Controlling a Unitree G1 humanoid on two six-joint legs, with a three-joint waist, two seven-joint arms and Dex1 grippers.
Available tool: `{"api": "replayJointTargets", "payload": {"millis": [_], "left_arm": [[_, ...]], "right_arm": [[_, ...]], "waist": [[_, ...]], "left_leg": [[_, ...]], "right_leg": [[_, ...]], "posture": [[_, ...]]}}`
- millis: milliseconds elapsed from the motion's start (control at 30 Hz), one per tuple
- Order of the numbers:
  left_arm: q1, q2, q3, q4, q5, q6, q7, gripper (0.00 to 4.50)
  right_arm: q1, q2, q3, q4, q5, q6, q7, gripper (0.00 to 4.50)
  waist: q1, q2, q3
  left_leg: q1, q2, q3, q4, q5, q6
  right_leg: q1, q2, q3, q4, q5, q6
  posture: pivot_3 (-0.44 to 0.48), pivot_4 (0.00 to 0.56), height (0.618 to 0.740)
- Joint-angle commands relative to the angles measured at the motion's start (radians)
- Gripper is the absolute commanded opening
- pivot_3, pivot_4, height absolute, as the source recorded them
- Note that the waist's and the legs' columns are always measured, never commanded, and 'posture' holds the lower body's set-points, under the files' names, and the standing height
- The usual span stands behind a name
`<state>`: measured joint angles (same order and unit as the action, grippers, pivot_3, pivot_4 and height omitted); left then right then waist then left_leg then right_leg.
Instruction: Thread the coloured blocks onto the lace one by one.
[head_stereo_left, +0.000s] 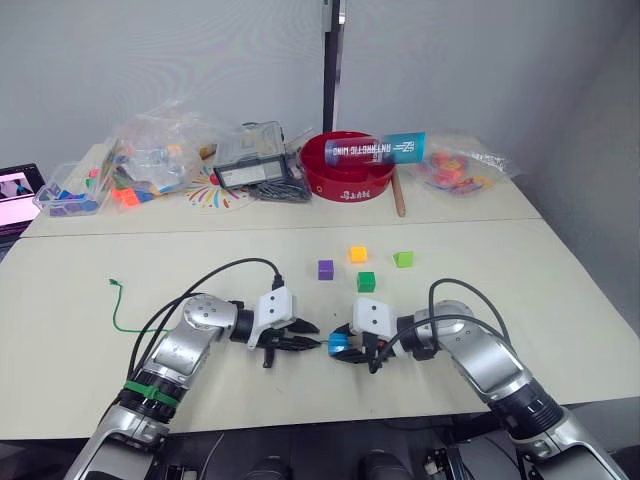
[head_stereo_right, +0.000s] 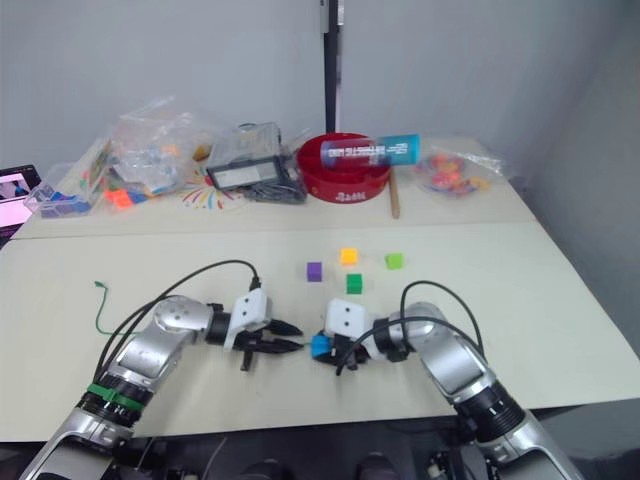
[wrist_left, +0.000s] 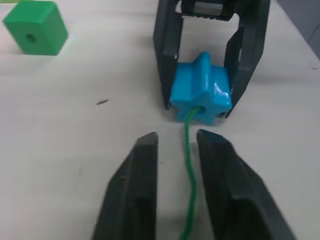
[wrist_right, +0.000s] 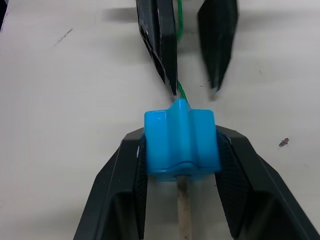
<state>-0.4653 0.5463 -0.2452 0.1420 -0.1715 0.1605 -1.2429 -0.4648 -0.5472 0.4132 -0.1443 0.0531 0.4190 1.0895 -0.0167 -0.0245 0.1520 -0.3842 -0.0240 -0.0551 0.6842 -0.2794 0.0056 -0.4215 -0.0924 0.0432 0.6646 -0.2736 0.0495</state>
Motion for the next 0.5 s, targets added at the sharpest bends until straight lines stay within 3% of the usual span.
{"api": "replayJointTargets", "payload": {"millis": [33, 200, 267, 467, 500], "left_arm": [[0.004, 0.009, 0.036, -0.038, -0.036, 0.004, 0.003, 2.89], [0.043, 0.042, 0.071, -0.095, -0.07, 0.014, 0.004, 4.48], [0.051, 0.044, 0.071, -0.11, -0.077, 0.021, 0.0, 4.5], [0.05, 0.041, 0.051, -0.12, -0.089, 0.018, -0.018, 4.5], [0.05, 0.038, 0.042, -0.123, -0.089, 0.017, -0.024, 4.5]], "right_arm": [[0.008, -0.008, 0.013, -0.016, 0.005, 0.013, 0.011, 1.37], [-0.005, -0.003, 0.001, -0.042, 0.035, 0.032, 0.022, 1.37], [-0.011, 0.005, -0.01, -0.055, 0.047, 0.041, 0.017, 2.41], [-0.021, 0.009, -0.039, -0.097, 0.083, 0.075, 0.011, 4.48], [-0.02, 0.002, -0.047, -0.104, 0.087, 0.08, 0.01, 4.49]], "waist": [[0.0, 0.0, 0.0], [0.0, 0.0, 0.0], [0.0, 0.0, 0.0], [0.002, 0.0, 0.0], [0.002, 0.0, 0.0]], "left_leg": [[0.0, 0.0, 0.0, 0.0, 0.0, 0.0], [0.0, 0.0, 0.0, 0.0, 0.0, 0.0], [0.0, 0.0, 0.0, 0.0, 0.0, 0.0], [-0.001, 0.0, 0.0, 0.0, 0.0, 0.0], [-0.001, 0.0, 0.0, 0.0, 0.0, 0.0]], "right_leg": [[0.0, 0.0, 0.0, 0.0, 0.0, 0.0], [0.0, 0.0, 0.0, 0.0, 0.0, 0.0], [0.0, 0.0, 0.0, 0.0, 0.0, 0.0], [0.0, -0.001, 0.0, 0.0, 0.0, 0.0], [0.0, -0.001, 0.0, 0.0, 0.0, 0.0]], "posture": [[0.0, 0.15, 0.74], [0.0, 0.15, 0.74], [0.0, 0.15, 0.74], [0.0, 0.15, 0.74], [0.0, 0.15, 0.74]]}}
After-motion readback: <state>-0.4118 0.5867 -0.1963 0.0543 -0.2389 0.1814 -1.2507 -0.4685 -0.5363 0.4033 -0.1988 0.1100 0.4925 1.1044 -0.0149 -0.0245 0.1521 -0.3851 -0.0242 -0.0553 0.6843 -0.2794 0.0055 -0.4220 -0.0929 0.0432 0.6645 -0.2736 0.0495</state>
